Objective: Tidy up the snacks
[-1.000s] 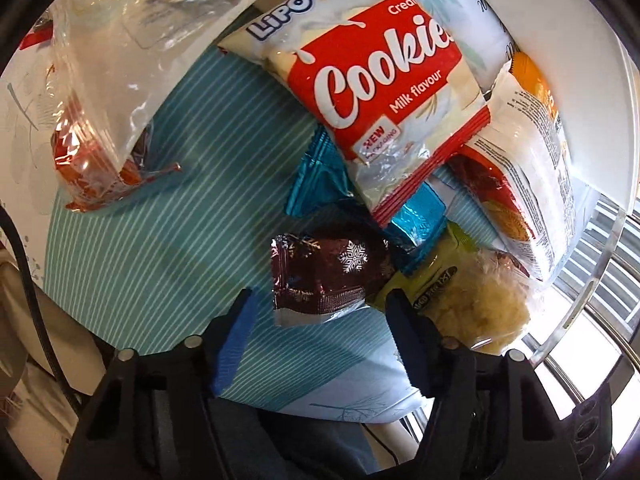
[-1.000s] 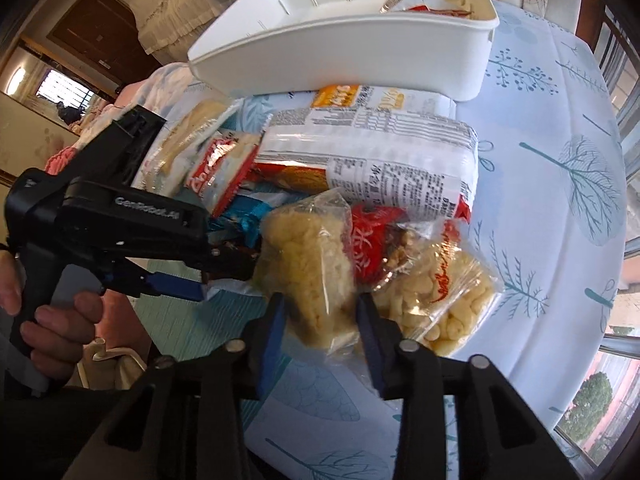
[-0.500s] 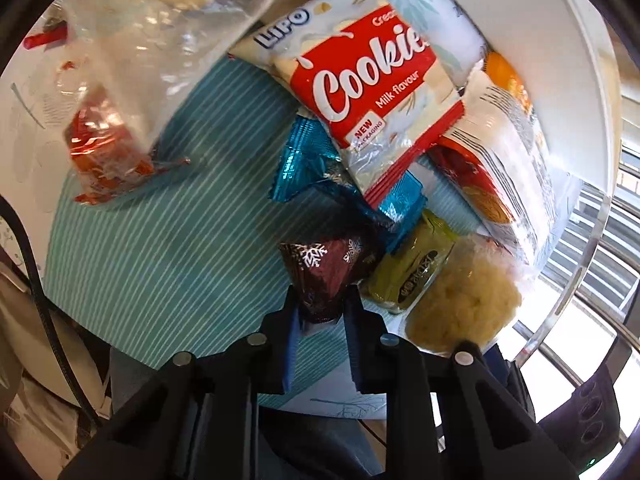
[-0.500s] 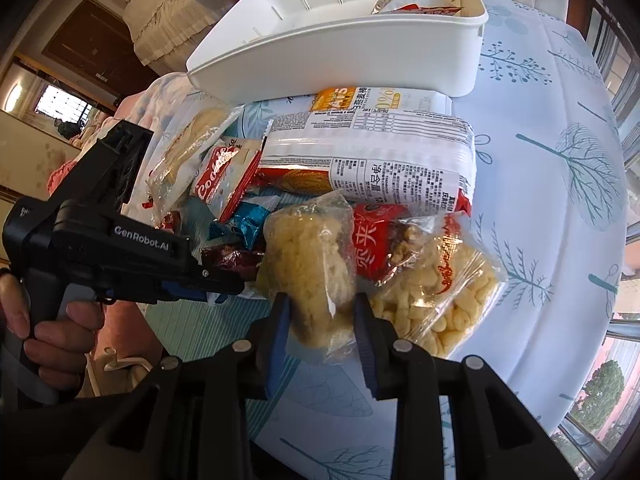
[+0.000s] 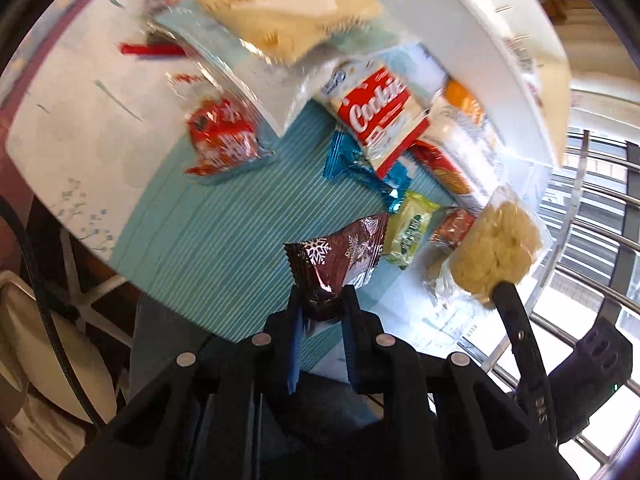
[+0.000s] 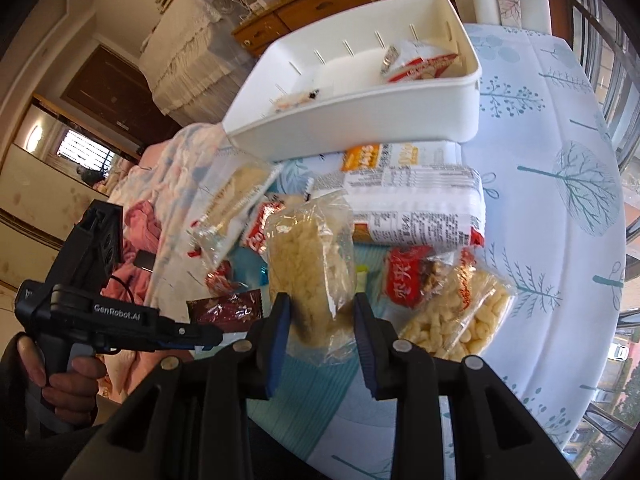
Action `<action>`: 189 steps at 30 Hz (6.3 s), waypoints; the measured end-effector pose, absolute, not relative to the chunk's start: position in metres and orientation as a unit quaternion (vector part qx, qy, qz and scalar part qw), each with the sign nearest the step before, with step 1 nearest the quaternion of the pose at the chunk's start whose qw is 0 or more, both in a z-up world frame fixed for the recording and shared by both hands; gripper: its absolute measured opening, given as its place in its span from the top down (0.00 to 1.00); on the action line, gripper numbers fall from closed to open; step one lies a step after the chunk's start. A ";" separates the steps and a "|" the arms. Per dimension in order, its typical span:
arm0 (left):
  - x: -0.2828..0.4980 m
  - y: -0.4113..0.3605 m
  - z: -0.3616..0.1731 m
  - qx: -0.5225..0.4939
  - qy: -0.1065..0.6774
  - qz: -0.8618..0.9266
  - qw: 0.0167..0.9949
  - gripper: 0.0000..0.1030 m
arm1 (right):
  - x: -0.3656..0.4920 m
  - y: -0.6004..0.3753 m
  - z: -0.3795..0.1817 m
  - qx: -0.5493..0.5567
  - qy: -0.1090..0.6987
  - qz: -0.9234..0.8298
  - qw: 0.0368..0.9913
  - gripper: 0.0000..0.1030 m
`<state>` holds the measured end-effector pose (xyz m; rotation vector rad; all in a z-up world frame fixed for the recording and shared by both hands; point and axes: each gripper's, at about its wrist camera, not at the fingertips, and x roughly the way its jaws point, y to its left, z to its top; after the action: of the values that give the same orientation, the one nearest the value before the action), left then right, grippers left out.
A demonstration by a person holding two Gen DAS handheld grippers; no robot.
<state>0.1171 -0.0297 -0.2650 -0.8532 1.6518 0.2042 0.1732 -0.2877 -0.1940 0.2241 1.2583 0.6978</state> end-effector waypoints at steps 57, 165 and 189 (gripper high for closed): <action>0.352 -0.023 -0.084 -0.106 0.480 -0.066 0.868 0.53 | 0.310 -0.237 -0.098 0.095 0.388 0.213 0.892 0.67; 0.270 0.053 -0.318 -0.051 0.776 -0.055 0.626 0.02 | 0.143 -0.290 -0.244 0.205 0.635 -0.134 0.733 0.42; 0.302 0.063 -0.373 -0.121 0.786 -0.043 0.605 0.00 | 0.177 -0.255 -0.276 0.028 0.661 -0.131 0.738 0.35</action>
<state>0.3018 0.0631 -0.3729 -0.2803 1.8185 -0.0992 0.1771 -0.2549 -0.2760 0.0616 1.4518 -0.2876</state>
